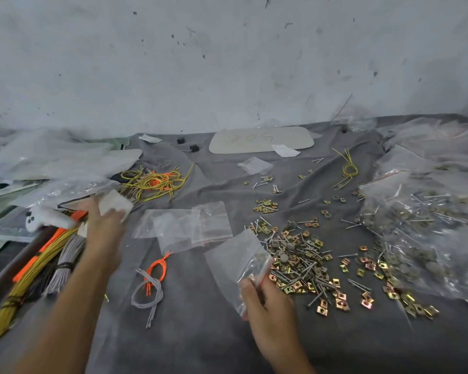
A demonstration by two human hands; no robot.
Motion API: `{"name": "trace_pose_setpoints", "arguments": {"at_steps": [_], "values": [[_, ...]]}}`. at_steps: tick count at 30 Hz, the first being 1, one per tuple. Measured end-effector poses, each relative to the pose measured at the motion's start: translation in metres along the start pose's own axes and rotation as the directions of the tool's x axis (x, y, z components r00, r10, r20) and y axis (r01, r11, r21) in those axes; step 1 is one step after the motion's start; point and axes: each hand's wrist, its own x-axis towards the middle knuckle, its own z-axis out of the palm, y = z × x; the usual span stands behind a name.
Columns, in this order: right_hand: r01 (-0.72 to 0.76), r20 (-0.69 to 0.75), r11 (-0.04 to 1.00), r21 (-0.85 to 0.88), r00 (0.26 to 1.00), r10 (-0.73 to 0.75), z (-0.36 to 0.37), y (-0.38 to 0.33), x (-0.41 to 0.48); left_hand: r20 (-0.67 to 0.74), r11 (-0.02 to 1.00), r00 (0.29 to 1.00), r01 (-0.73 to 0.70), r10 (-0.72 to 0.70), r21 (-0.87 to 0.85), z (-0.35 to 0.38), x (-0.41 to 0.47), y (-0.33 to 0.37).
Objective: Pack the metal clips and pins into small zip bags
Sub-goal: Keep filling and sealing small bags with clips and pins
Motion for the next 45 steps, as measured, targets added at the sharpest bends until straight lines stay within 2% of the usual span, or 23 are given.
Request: {"name": "trace_pose_setpoints", "arguments": {"at_steps": [2,4,6,8,9,11,14,17,20,22,24,26,32,38,39,40,42,43,45], "values": [[0.011,0.027,1.000,0.021,1.000,-0.011,-0.001,-0.001,0.001,0.056,0.983,0.991,-0.125,0.118,0.136,0.013,-0.041,-0.014],[-0.003,0.049,0.992,0.129,0.999,-0.004,-0.002,-0.003,0.001,0.262,0.949,0.941,-0.264,0.214,0.172,0.028,-0.098,-0.026],[-0.014,0.049,0.974,0.227,0.999,0.003,-0.003,-0.005,0.002,0.496,0.888,0.826,-0.411,0.267,0.207,0.040,-0.153,-0.039],[-0.002,0.041,0.976,0.219,0.999,-0.007,-0.005,-0.005,0.003,0.649,0.786,0.691,-0.575,0.318,0.227,0.049,-0.193,-0.051],[-0.012,0.053,0.974,0.225,0.999,0.000,-0.007,-0.005,0.003,0.689,0.739,0.640,-0.635,0.340,0.225,0.051,-0.205,-0.056],[-0.059,0.103,0.960,0.274,0.994,0.032,-0.010,-0.006,0.004,0.691,0.681,0.611,-0.694,0.386,0.233,0.055,-0.210,-0.059],[-0.114,0.175,0.923,0.367,0.983,0.051,-0.010,-0.004,0.007,0.632,0.649,0.639,-0.712,0.438,0.270,0.056,-0.203,-0.057],[-0.161,0.229,0.869,0.468,0.972,0.057,-0.009,-0.006,0.007,0.574,0.716,0.725,-0.624,0.380,0.314,0.058,-0.198,-0.057],[-0.112,0.204,0.882,0.457,0.979,0.018,-0.009,-0.006,0.006,0.493,0.876,0.848,-0.378,0.196,0.301,0.060,-0.196,-0.059],[-0.065,0.193,0.898,0.436,0.981,-0.023,-0.008,-0.005,0.007,0.464,0.962,0.883,-0.179,0.064,0.208,0.061,-0.194,-0.059],[-0.051,0.192,0.899,0.435,0.981,-0.037,-0.008,-0.002,0.007,0.443,0.995,0.895,0.001,-0.045,0.100,0.062,-0.192,-0.058],[-0.058,0.185,0.898,0.435,0.982,-0.026,-0.007,0.000,0.008,0.416,0.992,0.901,0.120,-0.126,0.040,0.063,-0.192,-0.057],[-0.016,0.161,0.905,0.425,0.985,-0.058,-0.005,0.000,0.007,0.477,0.990,0.868,0.109,-0.136,0.085,0.066,-0.201,-0.050],[-0.065,0.223,0.916,0.396,0.974,-0.028,-0.007,0.004,0.008,0.441,0.961,0.870,0.272,-0.221,-0.055,0.070,-0.203,-0.043],[-0.068,0.217,0.917,0.393,0.976,-0.021,-0.007,0.004,0.007,0.410,0.967,0.887,0.252,-0.211,-0.049,0.069,-0.201,-0.043],[-0.065,0.205,0.922,0.383,0.979,-0.017,-0.007,0.004,0.007,0.363,0.985,0.918,0.172,-0.159,-0.003,0.068,-0.199,-0.045],[-0.047,0.186,0.938,0.343,0.982,-0.019,-0.005,0.004,0.007,0.273,0.977,0.960,-0.115,0.062,0.182,0.065,-0.195,-0.048],[-0.029,0.182,0.947,0.321,0.983,-0.031,-0.005,0.004,0.006,0.277,0.922,0.942,-0.266,0.188,0.282,0.062,-0.196,-0.048],[0.054,0.154,0.970,0.235,0.984,-0.092,-0.005,0.005,0.005,0.419,0.751,0.852,-0.493,0.314,0.439,0.058,-0.199,-0.047]]}}
